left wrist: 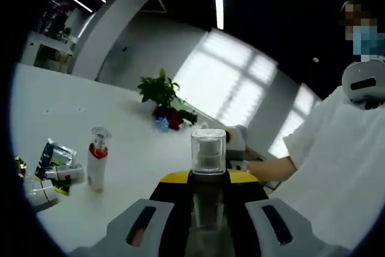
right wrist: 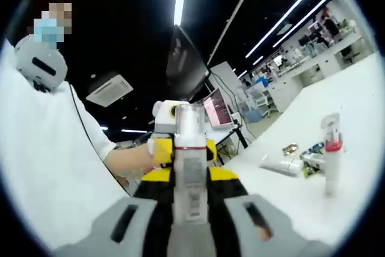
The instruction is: Arrange the skincare products in the storage area until every visible bottle or jar stands upright without overlapping.
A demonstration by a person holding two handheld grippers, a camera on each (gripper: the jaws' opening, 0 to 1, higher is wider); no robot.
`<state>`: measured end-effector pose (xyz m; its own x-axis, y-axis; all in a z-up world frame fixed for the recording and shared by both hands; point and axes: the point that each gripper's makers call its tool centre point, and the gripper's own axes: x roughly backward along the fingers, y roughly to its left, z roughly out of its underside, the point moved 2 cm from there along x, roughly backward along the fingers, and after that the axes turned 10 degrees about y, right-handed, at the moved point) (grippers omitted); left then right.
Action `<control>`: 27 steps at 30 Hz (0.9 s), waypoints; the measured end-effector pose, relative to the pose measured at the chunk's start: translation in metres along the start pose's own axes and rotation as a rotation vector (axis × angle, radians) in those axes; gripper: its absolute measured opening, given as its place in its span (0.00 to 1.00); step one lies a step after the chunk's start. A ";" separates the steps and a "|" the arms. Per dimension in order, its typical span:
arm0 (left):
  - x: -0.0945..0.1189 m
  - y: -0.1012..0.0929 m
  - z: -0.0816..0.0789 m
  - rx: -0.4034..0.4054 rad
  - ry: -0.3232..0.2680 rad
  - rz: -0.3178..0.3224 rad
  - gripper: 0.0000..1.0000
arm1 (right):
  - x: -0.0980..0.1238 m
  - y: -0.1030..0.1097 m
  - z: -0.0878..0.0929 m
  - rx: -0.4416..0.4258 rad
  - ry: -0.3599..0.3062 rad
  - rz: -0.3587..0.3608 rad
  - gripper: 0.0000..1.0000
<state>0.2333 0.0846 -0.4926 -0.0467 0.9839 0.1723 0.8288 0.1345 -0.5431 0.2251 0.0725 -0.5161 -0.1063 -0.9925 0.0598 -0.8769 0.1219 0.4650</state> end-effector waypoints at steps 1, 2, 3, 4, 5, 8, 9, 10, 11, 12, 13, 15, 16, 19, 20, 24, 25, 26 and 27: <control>0.000 0.001 -0.001 -0.004 0.001 -0.001 0.17 | 0.000 -0.001 -0.001 0.003 -0.001 0.003 0.20; 0.000 0.000 -0.001 -0.008 0.005 0.004 0.17 | 0.000 0.000 -0.001 0.017 0.000 0.003 0.21; -0.001 0.000 -0.001 -0.018 0.011 0.007 0.17 | 0.001 0.001 -0.002 0.041 0.004 0.007 0.21; -0.001 -0.001 -0.001 -0.024 0.015 0.005 0.17 | 0.001 0.002 -0.002 0.044 0.009 0.006 0.22; -0.002 0.000 -0.001 -0.023 0.024 0.001 0.17 | 0.000 0.001 0.001 0.044 0.036 0.009 0.22; -0.004 0.004 -0.001 -0.036 0.040 -0.014 0.17 | -0.002 0.003 0.017 0.068 0.131 0.018 0.32; -0.005 0.005 -0.002 -0.040 0.042 -0.019 0.17 | -0.003 0.002 0.023 0.076 0.156 0.032 0.37; -0.005 0.006 -0.002 -0.045 0.045 -0.023 0.17 | -0.003 0.001 0.032 0.073 0.195 0.047 0.39; -0.006 0.007 -0.003 -0.060 0.051 -0.030 0.17 | -0.002 0.001 0.037 0.064 0.215 0.057 0.40; -0.006 0.008 -0.003 -0.069 0.054 -0.037 0.17 | 0.001 -0.001 0.044 0.053 0.233 0.074 0.39; -0.006 0.011 -0.002 -0.098 0.070 -0.064 0.17 | 0.004 -0.002 0.046 0.048 0.236 0.084 0.39; -0.006 0.015 0.001 -0.132 0.105 -0.097 0.17 | 0.015 -0.008 0.045 0.026 0.225 0.144 0.39; -0.006 0.017 0.003 -0.159 0.129 -0.117 0.17 | 0.022 -0.010 0.039 0.025 0.200 0.176 0.39; -0.009 0.017 0.008 -0.187 0.158 -0.129 0.17 | 0.034 -0.015 0.019 0.032 0.140 0.237 0.39; -0.011 0.018 0.009 -0.192 0.164 -0.131 0.17 | 0.037 -0.015 0.006 0.044 0.102 0.260 0.39; -0.018 0.020 0.015 -0.199 0.183 -0.133 0.17 | 0.037 -0.012 -0.024 0.069 0.019 0.293 0.38; -0.020 0.021 0.017 -0.203 0.192 -0.134 0.17 | 0.033 -0.010 -0.027 0.076 0.023 0.294 0.38; -0.022 0.021 0.019 -0.209 0.200 -0.134 0.17 | 0.029 -0.010 -0.030 0.087 0.025 0.307 0.36; -0.023 0.021 0.019 -0.213 0.204 -0.136 0.17 | 0.026 -0.010 -0.030 0.099 0.034 0.310 0.35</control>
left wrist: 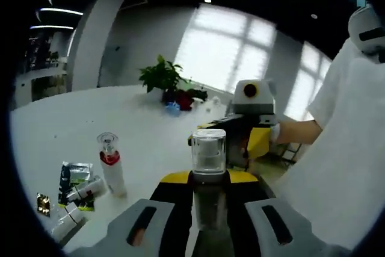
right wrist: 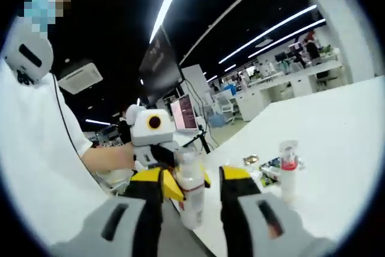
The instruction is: Arrange the skincare products in the storage area until every visible bottle or jar stands upright without overlapping.
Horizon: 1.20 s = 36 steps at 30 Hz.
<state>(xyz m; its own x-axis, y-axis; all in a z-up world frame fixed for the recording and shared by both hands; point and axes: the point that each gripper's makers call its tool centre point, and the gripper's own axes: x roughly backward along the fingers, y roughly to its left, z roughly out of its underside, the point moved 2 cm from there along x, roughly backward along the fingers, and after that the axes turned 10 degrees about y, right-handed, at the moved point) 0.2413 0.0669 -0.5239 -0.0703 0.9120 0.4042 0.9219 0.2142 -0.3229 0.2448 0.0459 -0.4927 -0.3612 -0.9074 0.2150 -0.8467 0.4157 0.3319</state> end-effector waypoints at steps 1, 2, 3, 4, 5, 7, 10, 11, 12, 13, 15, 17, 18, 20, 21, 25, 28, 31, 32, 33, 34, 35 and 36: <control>-0.001 0.000 0.000 -0.004 0.003 -0.001 0.17 | -0.004 0.001 0.000 0.009 0.007 0.005 0.34; -0.001 0.001 0.001 -0.007 0.005 -0.004 0.17 | -0.006 0.002 0.000 0.011 0.010 0.010 0.32; -0.001 0.001 0.001 -0.008 0.006 -0.005 0.17 | -0.007 0.002 0.001 0.013 0.013 0.011 0.31; -0.001 0.001 0.001 -0.010 0.007 -0.006 0.17 | -0.009 0.001 0.002 0.008 0.016 0.010 0.31; -0.001 0.002 0.001 -0.011 0.007 -0.006 0.17 | -0.010 0.000 0.003 0.005 0.020 0.015 0.30; 0.000 0.003 0.002 -0.010 0.009 -0.008 0.17 | -0.010 -0.004 0.006 0.013 0.034 0.029 0.28; 0.000 0.006 0.004 -0.009 0.014 -0.015 0.17 | -0.012 -0.005 0.008 0.020 0.051 0.038 0.26; 0.000 0.006 0.004 -0.009 0.015 -0.015 0.17 | -0.013 -0.005 0.008 0.020 0.054 0.040 0.26; 0.000 0.007 0.004 -0.010 0.016 -0.015 0.17 | -0.013 -0.006 0.008 0.022 0.052 0.049 0.26; -0.001 0.007 0.004 -0.010 0.017 -0.014 0.17 | -0.014 -0.007 0.008 0.025 0.050 0.051 0.25; -0.003 0.008 0.005 -0.011 0.024 -0.012 0.17 | -0.015 -0.009 0.008 0.022 0.051 0.062 0.22; -0.005 0.010 0.006 -0.014 0.032 -0.014 0.17 | -0.015 -0.012 0.010 0.024 0.058 0.072 0.22; -0.006 0.011 0.006 -0.015 0.034 -0.013 0.17 | -0.015 -0.012 0.010 0.023 0.059 0.076 0.22; -0.007 0.011 0.006 -0.015 0.036 -0.007 0.17 | -0.014 -0.014 0.011 0.013 0.057 0.081 0.22; -0.007 0.011 0.006 -0.016 0.036 -0.003 0.17 | -0.013 -0.014 0.011 0.022 0.055 0.085 0.21; -0.010 0.012 0.006 -0.028 0.035 0.000 0.17 | -0.012 -0.016 0.011 0.049 0.063 0.102 0.21; -0.014 0.015 0.008 -0.041 0.043 -0.008 0.18 | -0.014 -0.017 0.013 0.096 0.095 0.122 0.21; -0.018 0.018 0.013 -0.053 0.062 -0.022 0.18 | -0.018 -0.019 0.018 0.123 0.130 0.131 0.21; -0.019 0.020 0.015 -0.052 0.067 -0.024 0.18 | -0.019 -0.020 0.019 0.127 0.137 0.132 0.21; -0.020 0.021 0.017 -0.051 0.071 -0.026 0.18 | -0.020 -0.021 0.020 0.136 0.148 0.136 0.21; -0.021 0.022 0.019 -0.050 0.076 -0.032 0.18 | -0.020 -0.022 0.021 0.142 0.153 0.139 0.21; -0.022 0.024 0.021 -0.048 0.084 -0.035 0.18 | -0.021 -0.023 0.022 0.146 0.157 0.141 0.21; -0.023 0.026 0.026 -0.047 0.101 -0.044 0.18 | -0.020 -0.024 0.021 0.149 0.157 0.145 0.21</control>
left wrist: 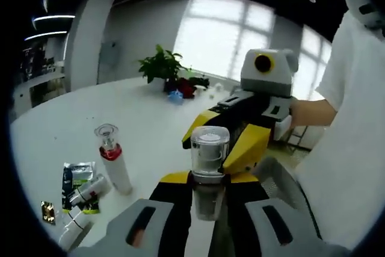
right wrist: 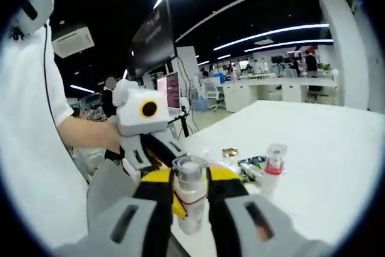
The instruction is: Arrange the skincare products in the storage area until every visible bottle or jar stands upright without overlapping.
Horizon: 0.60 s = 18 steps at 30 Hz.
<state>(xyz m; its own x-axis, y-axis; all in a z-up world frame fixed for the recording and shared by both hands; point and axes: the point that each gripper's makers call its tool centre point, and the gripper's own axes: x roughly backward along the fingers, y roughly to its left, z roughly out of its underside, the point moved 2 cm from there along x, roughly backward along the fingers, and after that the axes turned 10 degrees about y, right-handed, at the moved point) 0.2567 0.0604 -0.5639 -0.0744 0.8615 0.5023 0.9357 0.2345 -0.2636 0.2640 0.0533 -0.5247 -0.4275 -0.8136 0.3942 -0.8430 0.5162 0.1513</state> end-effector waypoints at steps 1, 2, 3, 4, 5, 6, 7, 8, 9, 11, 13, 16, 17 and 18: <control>-0.002 0.001 0.004 -0.004 0.014 -0.007 0.18 | 0.000 -0.001 -0.001 0.000 -0.004 0.003 0.21; -0.003 0.002 0.008 -0.010 0.031 -0.013 0.18 | 0.000 -0.003 -0.001 -0.002 -0.008 0.002 0.21; -0.005 0.004 0.013 -0.014 0.049 -0.020 0.18 | -0.001 -0.004 -0.001 -0.002 -0.010 0.003 0.21; -0.007 0.005 0.015 -0.017 0.057 -0.027 0.18 | -0.002 -0.005 -0.001 0.007 -0.006 0.008 0.21; -0.008 0.006 0.017 -0.020 0.059 -0.035 0.18 | -0.003 -0.005 0.000 0.016 0.005 0.011 0.21; -0.009 0.007 0.018 -0.021 0.058 -0.038 0.18 | -0.006 -0.005 0.002 0.026 0.014 0.011 0.21; -0.010 0.009 0.019 -0.019 0.062 -0.041 0.18 | -0.006 -0.005 0.003 0.029 0.017 0.010 0.21; -0.011 0.010 0.019 -0.020 0.065 -0.042 0.18 | -0.008 -0.006 0.004 0.037 0.023 0.014 0.21; -0.012 0.012 0.020 -0.028 0.070 -0.048 0.18 | -0.009 -0.006 0.005 0.043 0.030 0.018 0.21; -0.013 0.015 0.022 -0.048 0.080 -0.063 0.17 | -0.011 -0.008 0.007 0.057 0.043 0.028 0.21; -0.014 0.017 0.021 -0.056 0.082 -0.061 0.17 | -0.011 -0.009 0.007 0.066 0.046 0.036 0.21; -0.016 0.023 0.020 -0.125 0.086 -0.095 0.17 | -0.010 -0.013 0.008 0.079 0.050 0.058 0.21; -0.017 0.024 0.021 -0.138 0.091 -0.103 0.17 | -0.010 -0.013 0.009 0.081 0.053 0.064 0.21; -0.018 0.025 0.021 -0.138 0.094 -0.105 0.17 | -0.010 -0.015 0.011 0.080 0.055 0.070 0.21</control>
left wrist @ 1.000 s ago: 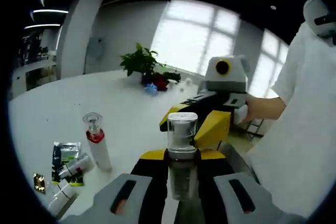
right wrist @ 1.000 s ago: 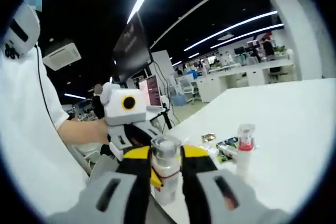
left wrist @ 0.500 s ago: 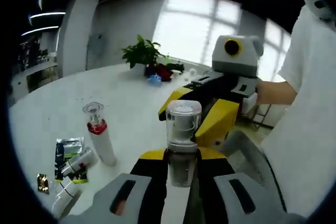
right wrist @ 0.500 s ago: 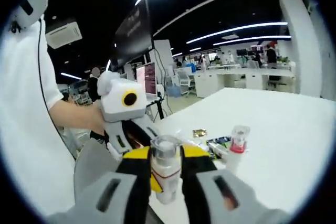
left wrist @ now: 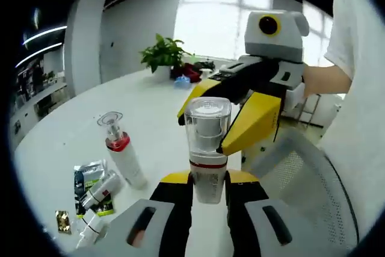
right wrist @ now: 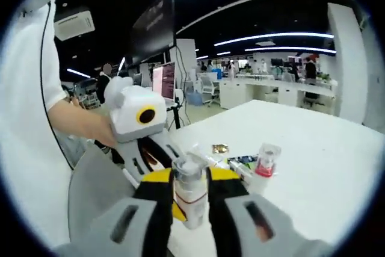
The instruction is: Arrange the skincare products in the storage area until every visible bottle or jar stands upright without overlapping.
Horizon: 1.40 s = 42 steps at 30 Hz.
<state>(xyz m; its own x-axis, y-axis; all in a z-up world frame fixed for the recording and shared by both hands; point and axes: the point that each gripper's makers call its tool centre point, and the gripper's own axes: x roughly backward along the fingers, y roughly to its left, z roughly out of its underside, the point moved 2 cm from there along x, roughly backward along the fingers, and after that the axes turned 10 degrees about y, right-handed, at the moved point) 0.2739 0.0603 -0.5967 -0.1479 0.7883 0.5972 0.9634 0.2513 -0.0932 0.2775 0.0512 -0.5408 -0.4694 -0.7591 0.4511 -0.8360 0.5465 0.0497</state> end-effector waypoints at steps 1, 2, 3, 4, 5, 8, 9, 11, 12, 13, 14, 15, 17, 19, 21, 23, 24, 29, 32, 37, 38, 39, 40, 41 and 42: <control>-0.002 0.001 0.001 -0.005 0.004 -0.002 0.17 | -0.001 -0.001 0.001 0.003 0.003 0.004 0.21; -0.004 0.002 0.001 -0.007 0.007 -0.004 0.17 | -0.001 -0.002 0.003 0.008 0.008 0.008 0.21; -0.006 0.004 0.003 -0.009 0.015 -0.010 0.17 | -0.003 -0.003 0.005 0.014 0.018 0.017 0.21; -0.008 0.005 0.004 -0.011 0.022 -0.014 0.17 | -0.004 -0.005 0.007 0.020 0.026 0.024 0.21; -0.010 0.007 0.005 -0.016 0.030 -0.018 0.17 | -0.007 -0.006 0.010 0.025 0.038 0.032 0.21; -0.018 0.013 0.009 -0.014 0.049 -0.018 0.17 | -0.012 -0.010 0.015 0.041 0.063 0.050 0.21; -0.020 0.015 0.010 -0.013 0.051 -0.020 0.17 | -0.014 -0.013 0.017 0.046 0.070 0.059 0.21; -0.025 0.019 0.014 -0.012 0.064 -0.022 0.17 | -0.017 -0.016 0.021 0.047 0.085 0.065 0.21; -0.026 0.020 0.014 -0.014 0.065 -0.022 0.17 | -0.018 -0.017 0.022 0.046 0.087 0.067 0.21; -0.028 0.022 0.016 -0.013 0.067 -0.024 0.17 | -0.020 -0.019 0.024 0.047 0.091 0.072 0.21; -0.030 0.024 0.018 -0.013 0.075 -0.023 0.17 | -0.021 -0.020 0.025 0.047 0.096 0.074 0.21; -0.031 0.025 0.019 -0.013 0.081 -0.021 0.17 | -0.022 -0.021 0.027 0.043 0.100 0.074 0.21; -0.034 0.028 0.023 -0.010 0.091 -0.018 0.17 | -0.024 -0.024 0.031 0.037 0.105 0.076 0.21; -0.037 0.030 0.026 -0.010 0.100 -0.012 0.17 | -0.026 -0.025 0.035 0.031 0.113 0.075 0.21; -0.040 0.032 0.029 -0.008 0.106 -0.009 0.17 | -0.028 -0.027 0.038 0.027 0.120 0.075 0.21; -0.043 0.034 0.032 -0.003 0.111 -0.004 0.17 | -0.031 -0.029 0.041 0.023 0.127 0.075 0.21; -0.044 0.034 0.033 -0.001 0.113 -0.004 0.17 | -0.032 -0.030 0.042 0.021 0.131 0.075 0.21; -0.050 0.041 0.040 0.006 0.128 0.000 0.17 | -0.039 -0.035 0.049 0.014 0.147 0.074 0.21; -0.054 0.045 0.043 0.013 0.135 0.002 0.17 | -0.043 -0.038 0.052 0.011 0.155 0.072 0.21; -0.060 0.050 0.047 0.020 0.148 0.004 0.17 | -0.049 -0.044 0.058 0.006 0.169 0.071 0.21; -0.061 0.051 0.048 0.020 0.150 0.005 0.17 | -0.050 -0.045 0.058 0.005 0.171 0.070 0.21; -0.062 0.052 0.049 0.021 0.153 0.006 0.17 | -0.051 -0.046 0.059 0.004 0.174 0.070 0.21; -0.063 0.053 0.049 0.022 0.155 0.007 0.17 | -0.052 -0.047 0.061 0.002 0.177 0.070 0.21; -0.064 0.053 0.049 0.022 0.156 0.008 0.17 | -0.052 -0.048 0.062 0.001 0.178 0.070 0.21; -0.065 0.054 0.050 0.024 0.158 0.008 0.17 | -0.053 -0.049 0.063 -0.002 0.180 0.071 0.21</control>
<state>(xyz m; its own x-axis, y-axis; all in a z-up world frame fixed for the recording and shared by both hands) 0.3247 0.0508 -0.6805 -0.1010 0.6926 0.7142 0.9586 0.2598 -0.1164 0.3260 0.0425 -0.6231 -0.4687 -0.6434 0.6053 -0.8021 0.5971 0.0136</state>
